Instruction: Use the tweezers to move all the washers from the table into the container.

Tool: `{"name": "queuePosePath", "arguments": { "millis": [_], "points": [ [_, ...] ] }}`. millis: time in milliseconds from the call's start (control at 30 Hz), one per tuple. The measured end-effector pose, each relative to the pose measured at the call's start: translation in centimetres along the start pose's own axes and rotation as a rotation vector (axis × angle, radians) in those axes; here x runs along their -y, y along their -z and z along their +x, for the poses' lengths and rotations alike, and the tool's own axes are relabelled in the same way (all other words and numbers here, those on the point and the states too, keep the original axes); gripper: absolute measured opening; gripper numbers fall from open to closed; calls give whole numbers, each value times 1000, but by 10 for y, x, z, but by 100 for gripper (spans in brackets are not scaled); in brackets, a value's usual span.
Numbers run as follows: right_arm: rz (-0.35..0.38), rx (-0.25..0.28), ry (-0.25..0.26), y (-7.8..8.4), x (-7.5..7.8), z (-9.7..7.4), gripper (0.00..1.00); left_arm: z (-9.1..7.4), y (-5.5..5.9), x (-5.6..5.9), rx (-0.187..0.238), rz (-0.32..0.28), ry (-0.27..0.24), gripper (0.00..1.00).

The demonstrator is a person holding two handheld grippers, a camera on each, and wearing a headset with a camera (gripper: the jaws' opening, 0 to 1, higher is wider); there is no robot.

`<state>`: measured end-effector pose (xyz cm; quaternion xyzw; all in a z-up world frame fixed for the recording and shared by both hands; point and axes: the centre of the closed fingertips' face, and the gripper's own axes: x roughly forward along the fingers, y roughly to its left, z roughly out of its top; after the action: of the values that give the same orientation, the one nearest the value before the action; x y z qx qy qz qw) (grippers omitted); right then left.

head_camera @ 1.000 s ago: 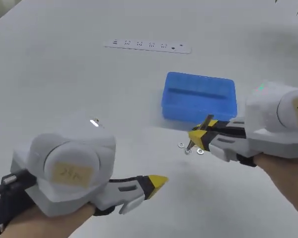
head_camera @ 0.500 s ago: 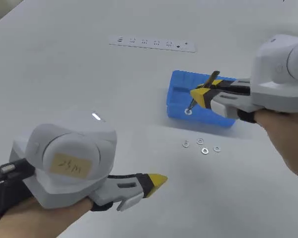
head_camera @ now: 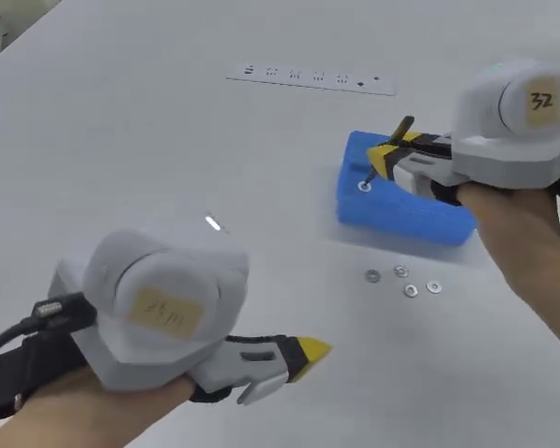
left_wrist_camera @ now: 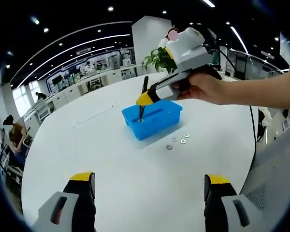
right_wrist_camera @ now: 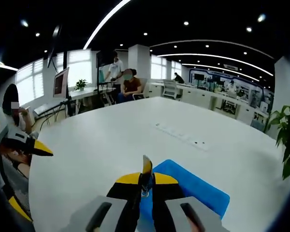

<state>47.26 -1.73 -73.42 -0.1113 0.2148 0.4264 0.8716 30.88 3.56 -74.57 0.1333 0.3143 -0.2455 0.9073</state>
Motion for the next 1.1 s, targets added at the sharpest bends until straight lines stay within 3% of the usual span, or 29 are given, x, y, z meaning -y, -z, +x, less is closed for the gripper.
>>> {"name": "queuePosePath", "arguments": {
  "millis": [167, 600, 867, 1100],
  "points": [
    [20, -23, -2, 12, 0, 12, 4, 1, 1, 3, -13, 6, 21, 96],
    [48, -62, -5, 30, 5, 19, 4, 2, 0, 8, -17, -6, 31, 92],
    [58, -52, -3, 24, 5, 15, 5, 1, 0, 8, -29, 15, 28, 93],
    [31, 12, 2, -2, -2, -19, 4, -1, -3, 11, -12, 0, 33, 93]
  ]
}}
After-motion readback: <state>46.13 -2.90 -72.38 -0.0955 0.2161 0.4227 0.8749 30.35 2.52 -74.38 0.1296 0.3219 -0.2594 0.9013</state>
